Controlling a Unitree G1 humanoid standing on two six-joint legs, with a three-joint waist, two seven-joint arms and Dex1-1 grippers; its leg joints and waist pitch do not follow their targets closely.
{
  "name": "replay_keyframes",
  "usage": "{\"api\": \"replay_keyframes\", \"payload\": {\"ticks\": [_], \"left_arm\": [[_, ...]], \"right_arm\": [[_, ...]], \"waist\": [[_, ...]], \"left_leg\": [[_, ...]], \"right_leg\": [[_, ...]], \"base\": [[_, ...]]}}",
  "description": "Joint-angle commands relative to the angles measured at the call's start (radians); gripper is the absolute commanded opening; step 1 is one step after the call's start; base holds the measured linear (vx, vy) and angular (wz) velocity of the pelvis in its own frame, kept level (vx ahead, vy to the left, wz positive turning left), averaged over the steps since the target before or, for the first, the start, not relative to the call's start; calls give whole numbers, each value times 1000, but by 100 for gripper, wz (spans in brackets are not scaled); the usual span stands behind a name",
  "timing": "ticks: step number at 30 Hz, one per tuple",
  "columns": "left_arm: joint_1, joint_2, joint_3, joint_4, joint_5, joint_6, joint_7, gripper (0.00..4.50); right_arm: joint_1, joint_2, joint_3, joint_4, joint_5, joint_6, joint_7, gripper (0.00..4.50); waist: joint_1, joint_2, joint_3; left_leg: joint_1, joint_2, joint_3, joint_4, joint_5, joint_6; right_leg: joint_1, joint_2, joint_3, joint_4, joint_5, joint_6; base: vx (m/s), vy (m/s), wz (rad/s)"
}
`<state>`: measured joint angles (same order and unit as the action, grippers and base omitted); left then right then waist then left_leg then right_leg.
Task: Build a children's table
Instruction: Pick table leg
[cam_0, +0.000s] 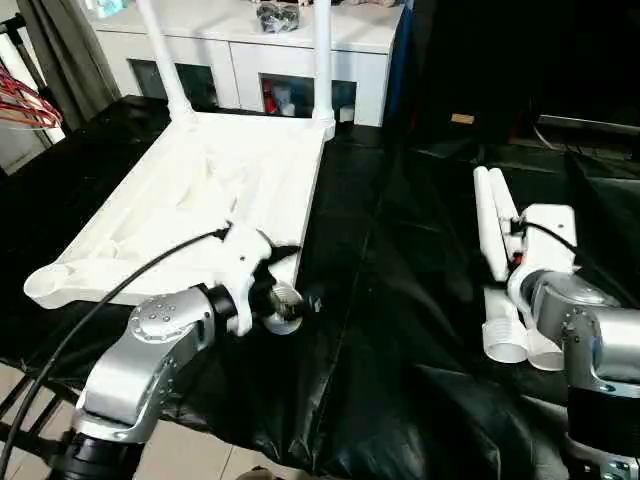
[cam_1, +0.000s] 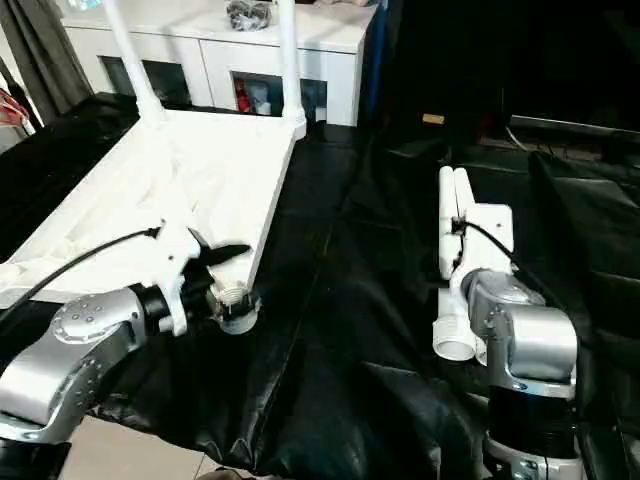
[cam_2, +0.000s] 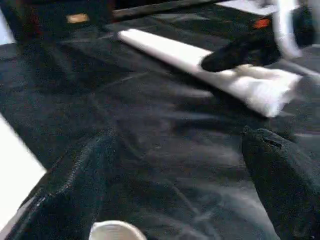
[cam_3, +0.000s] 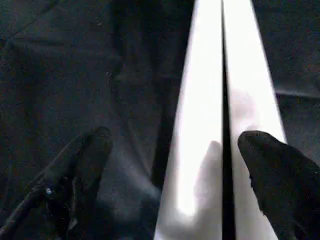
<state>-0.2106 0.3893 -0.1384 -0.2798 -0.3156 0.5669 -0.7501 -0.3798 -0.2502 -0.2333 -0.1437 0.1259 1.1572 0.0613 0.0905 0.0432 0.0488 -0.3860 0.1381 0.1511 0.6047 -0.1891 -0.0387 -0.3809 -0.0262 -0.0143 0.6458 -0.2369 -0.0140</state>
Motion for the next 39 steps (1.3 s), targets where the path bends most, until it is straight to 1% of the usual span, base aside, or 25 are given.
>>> {"api": "replay_keyframes", "payload": {"ticks": [1, 2, 3, 5, 7, 8, 10, 14, 17, 19, 20, 23, 25, 28, 32, 34, 35, 37, 39], "left_arm": [[2, 17, -17, -33, -25, 29, -25, 448], [6, 23, -21, -42, -25, 33, -30, 448], [8, 26, -24, -46, -25, 35, -33, 448], [12, 32, -27, -51, -27, 38, -30, 448], [12, 32, -29, -50, -25, 39, -29, 448], [14, 34, -28, -53, -25, 41, -29, 448], [15, 36, -28, -56, -26, 45, -29, 448], [17, 46, -30, -60, -30, 58, -29, 448], [17, 50, -33, -63, -36, 64, -32, 448], [16, 52, -35, -64, -38, 67, -33, 448], [16, 55, -36, -64, -40, 69, -37, 448], [14, 60, -37, -63, -40, 70, -41, 448], [11, 63, -39, -62, -39, 70, -41, 448], [9, 64, -41, -61, -39, 70, -41, 448], [5, 69, -42, -60, -40, 70, -40, 448], [2, 72, -43, -60, -41, 67, -39, 448], [2, 73, -42, -60, -41, 66, -40, 450], [1, 77, -41, -61, -42, 66, -43, 450], [0, 81, -42, -61, -43, 67, -46, 450]], "right_arm": [[-11, -9, 11, 13, 7, 28, 9, 450], [-12, -12, 20, 17, 8, 38, 13, 450], [-12, -14, 24, 19, 8, 44, 14, 450], [-19, -18, 33, 28, 5, 62, 9, 450], [-22, -19, 34, 34, 2, 58, 7, 450], [-25, -17, 34, 39, 0, 52, 3, 450], [-28, -17, 34, 40, -2, 50, 4, 450], [-38, -15, 21, 60, -1, 60, 7, 450], [-40, -11, 14, 81, 7, 77, 11, 450], [-41, -4, 7, 93, 15, 85, 15, 450], [-43, 1, 5, 101, 21, 89, 18, 450], [-47, 14, -7, 112, 30, 92, 20, 450], [-55, 24, -15, 114, 38, 93, 24, 450], [-59, 27, -13, 115, 39, 94, 26, 450], [-70, 33, -7, 127, 38, 110, 26, 450], [-74, 35, -9, 136, 43, 109, 22, 450], [-75, 36, -8, 139, 44, 109, 21, 432], [-76, 39, -9, 145, 47, 111, 20, 432], [-77, 40, -8, 149, 47, 116, 21, 411]], "waist": [[3, -7, -52], [3, -9, -51], [4, -7, -51], [4, -10, -51], [5, -9, -51], [4, -11, -51], [5, -10, -52], [5, -10, -53], [6, -10, -55], [6, -10, -54], [6, -7, -54], [6, -7, -53], [7, -6, -53], [7, -5, -54], [8, -7, -54], [10, -6, -55], [11, -5, -55], [11, -5, -56], [13, -5, -54]], "left_leg": [[21, 73, -27, -71, -133, -37], [21, 73, -26, -70, -134, -36], [22, 73, -27, -71, -137, -37], [22, 73, -25, -72, -139, -40], [21, 73, -26, -72, -136, -41], [21, 73, -25, -72, -136, -42], [20, 72, -25, -72, -129, -42], [20, 72, -25, -71, -114, -39], [19, 71, -25, -69, -102, -36], [19, 71, -24, -69, -109, -39], [20, 71, -24, -69, -115, -40], [20, 71, -26, -72, -129, -43], [20, 72, -25, -71, -127, -43], [21, 73, -25, -72, -128, -46], [19, 71, -25, -71, -116, -47], [20, 72, -25, -71, -115, -47], [21, 72, -25, -71, -115, -49], [21, 72, -25, -71, -112, -50], [21, 72, -25, -72, -124, -52]], "right_leg": [[35, -105, 51, -86, -115, -150], [34, -105, 51, -88, -122, -150], [34, -105, 51, -88, -137, -146], [33, -105, 53, -90, -153, -138], [33, -106, 52, -89, -152, -136], [33, -106, 52, -90, -153, -136], [34, -105, 52, -89, -145, -133], [34, -104, 51, -86, -120, -133], [35, -104, 51, -85, -97, -140], [36, -104, 51, -85, -104, -142], [34, -103, 51, -86, -109, -143], [35, -104, 50, -87, -131, -142], [34, -105, 51, -88, -129, -140], [33, -104, 51, -86, -126, -141], [35, -104, 51, -85, -108, -141], [34, -104, 51, -85, -104, -140], [34, -105, 51, -85, -103, -141], [34, -104, 50, -83, -96, -141], [33, -105, 51, -85, -113, -140]], "base": [[0, 0, 0], [0, 0, 0], [0, 0, 0], [0, 0, 0], [0, 0, 0], [0, 0, 0], [0, 0, 0], [0, 0, 0], [0, 0, 0], [0, 0, 0], [0, 0, 0], [0, 0, 0], [0, 0, 0], [0, 0, 0], [0, 0, 0], [0, 0, 0], [0, 0, 0], [0, 0, 0], [0, 0, 0]]}}
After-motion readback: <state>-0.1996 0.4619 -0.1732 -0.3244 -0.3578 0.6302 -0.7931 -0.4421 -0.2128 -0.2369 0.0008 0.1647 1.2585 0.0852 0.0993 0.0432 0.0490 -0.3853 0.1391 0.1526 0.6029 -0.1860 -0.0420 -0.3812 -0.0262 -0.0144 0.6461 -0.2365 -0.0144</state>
